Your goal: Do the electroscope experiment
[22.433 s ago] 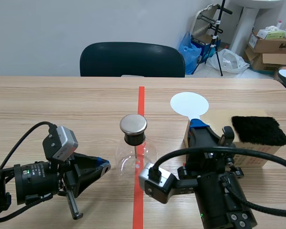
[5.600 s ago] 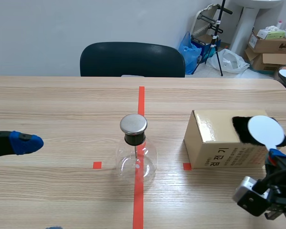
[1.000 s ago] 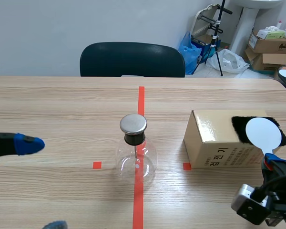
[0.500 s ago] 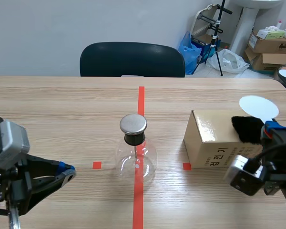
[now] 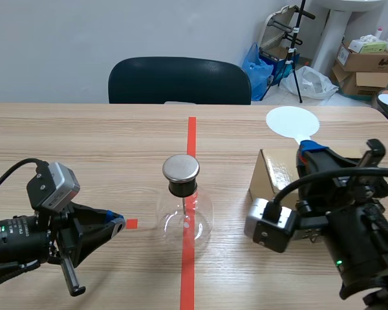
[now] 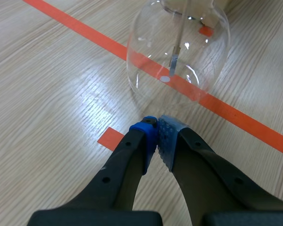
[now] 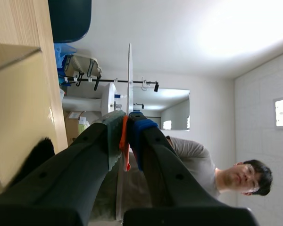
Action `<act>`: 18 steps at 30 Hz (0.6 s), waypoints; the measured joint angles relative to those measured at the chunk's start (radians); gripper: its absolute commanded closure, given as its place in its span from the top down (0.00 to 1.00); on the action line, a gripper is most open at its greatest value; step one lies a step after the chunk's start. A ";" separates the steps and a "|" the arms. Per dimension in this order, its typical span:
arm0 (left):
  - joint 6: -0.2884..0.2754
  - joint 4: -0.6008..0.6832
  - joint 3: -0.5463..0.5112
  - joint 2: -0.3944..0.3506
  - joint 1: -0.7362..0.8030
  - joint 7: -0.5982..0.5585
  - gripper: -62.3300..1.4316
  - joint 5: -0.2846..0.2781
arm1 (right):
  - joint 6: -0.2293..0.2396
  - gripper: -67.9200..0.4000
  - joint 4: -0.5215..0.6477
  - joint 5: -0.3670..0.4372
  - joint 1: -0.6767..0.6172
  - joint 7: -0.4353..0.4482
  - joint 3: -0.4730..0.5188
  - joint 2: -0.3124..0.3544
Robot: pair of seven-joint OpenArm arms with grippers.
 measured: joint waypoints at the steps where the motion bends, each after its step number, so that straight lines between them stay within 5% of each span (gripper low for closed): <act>1: -0.005 -0.008 0.003 0.000 -0.006 -0.014 0.08 0.001 | 0.000 0.02 0.000 -0.008 0.003 -0.008 -0.015 0.002; 12: -0.018 -0.087 0.054 0.034 -0.065 -0.123 0.08 0.133 | 0.048 0.02 0.000 -0.062 0.014 -0.082 -0.158 0.013; 18: -0.026 -0.091 0.054 0.059 -0.065 -0.128 0.08 0.136 | 0.048 0.02 0.000 -0.063 0.022 -0.097 -0.192 0.013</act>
